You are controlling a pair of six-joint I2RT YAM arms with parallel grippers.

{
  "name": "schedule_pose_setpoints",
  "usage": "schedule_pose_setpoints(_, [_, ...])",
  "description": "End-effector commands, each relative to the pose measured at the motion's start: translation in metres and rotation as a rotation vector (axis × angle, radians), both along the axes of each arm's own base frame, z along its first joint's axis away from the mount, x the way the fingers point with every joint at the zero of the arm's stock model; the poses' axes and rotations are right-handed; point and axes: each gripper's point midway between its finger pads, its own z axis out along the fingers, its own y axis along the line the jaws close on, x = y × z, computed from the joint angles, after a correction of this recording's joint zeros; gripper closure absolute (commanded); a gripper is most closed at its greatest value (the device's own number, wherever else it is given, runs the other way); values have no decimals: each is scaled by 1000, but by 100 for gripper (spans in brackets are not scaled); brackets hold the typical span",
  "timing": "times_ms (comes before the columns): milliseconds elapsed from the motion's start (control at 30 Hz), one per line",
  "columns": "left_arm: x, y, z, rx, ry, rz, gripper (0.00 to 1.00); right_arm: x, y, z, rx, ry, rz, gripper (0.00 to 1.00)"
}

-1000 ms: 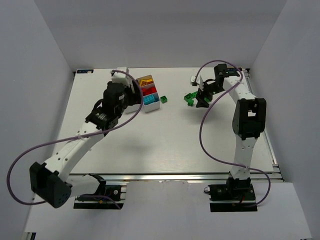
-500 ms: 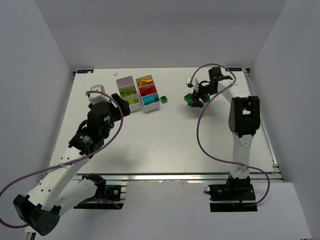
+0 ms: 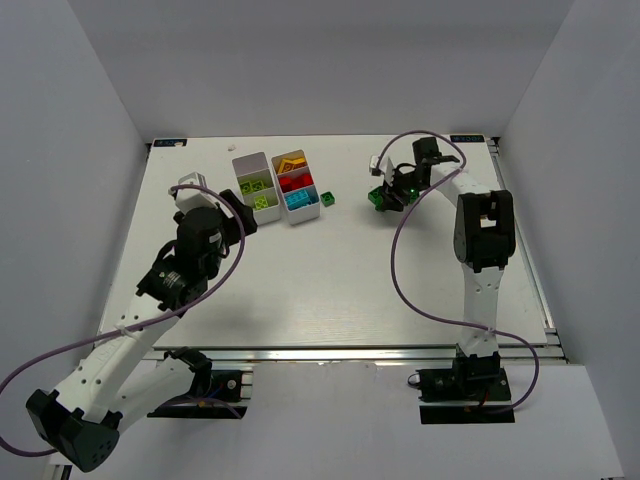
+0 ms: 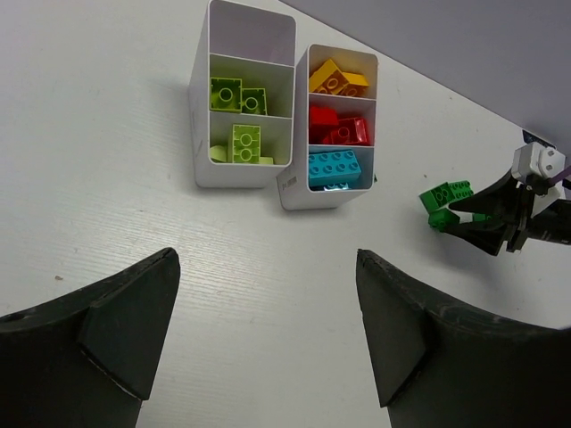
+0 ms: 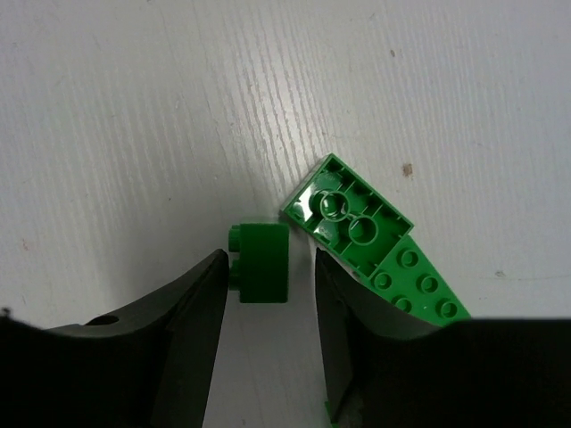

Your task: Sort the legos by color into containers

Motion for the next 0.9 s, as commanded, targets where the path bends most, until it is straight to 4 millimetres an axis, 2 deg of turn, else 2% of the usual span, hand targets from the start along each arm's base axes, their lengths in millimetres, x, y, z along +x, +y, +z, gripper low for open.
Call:
schedule_pose_setpoints(0, [1, 4, 12, -13, -20, 25, 11, -4, -2, -8, -10, 7, 15, 52])
schedule_pose_setpoints(133, [4, 4, 19, -16, -38, 27, 10, -8, -3, -9, -16, 19, 25, 66])
schedule_pose_setpoints(200, [6, 2, 27, -28, -57, 29, 8, -7, -2, 0, -12, 9, 34, 76])
schedule_pose_setpoints(300, [11, -1, 39, -47, -87, 23, 8, -15, 4, 23, 24, 25, 53, 86])
schedule_pose_setpoints(333, [13, -2, 41, -51, -91, 20, 8, -21, 11, 44, 58, 19, 73, 88])
schedule_pose_setpoints(400, [18, -4, 46, -68, -98, 7, 8, -28, 24, 67, 105, 12, 95, 92])
schedule_pose_setpoints(433, [23, -6, 42, -72, -86, 3, 8, -32, 30, 88, 126, -10, 104, 93])
schedule_pose_setpoints(500, [31, -2, 39, -99, -63, -4, 8, -41, 54, 114, 164, -36, 137, 94])
schedule_pose_setpoints(533, [40, -2, 38, -123, -42, 0, 9, -52, 76, 132, 197, -28, 152, 95])
schedule_pose_setpoints(600, [51, 13, 33, -171, 12, -3, 11, -52, 105, 162, 244, -76, 173, 96])
schedule_pose_setpoints(633, [56, 16, 34, -192, 24, -7, 12, -53, 119, 169, 257, -80, 172, 98])
schedule_pose_setpoints(667, [63, 20, 36, -203, 34, -6, 12, -61, 148, 186, 292, -54, 165, 100])
schedule_pose_setpoints(700, [68, 28, 38, -220, 35, -14, 13, -55, 165, 201, 328, -96, 162, 100])
schedule_pose_setpoints(733, [71, 31, 40, -220, 31, -24, 12, -60, 188, 202, 342, -95, 168, 100])
schedule_pose_setpoints(767, [76, 33, 42, -221, 30, -29, 12, -62, 203, 208, 376, -75, 153, 100])
schedule_pose_setpoints(800, [80, 42, 43, -224, 25, -14, 12, -59, 215, 220, 408, -102, 151, 100])
schedule_pose_setpoints(833, [80, 39, 43, -235, 31, -46, 12, -53, 239, 225, 438, -157, 148, 100])
schedule_pose_setpoints(867, [81, 41, 44, -240, 33, -48, 12, -51, 250, 229, 463, -156, 133, 100])
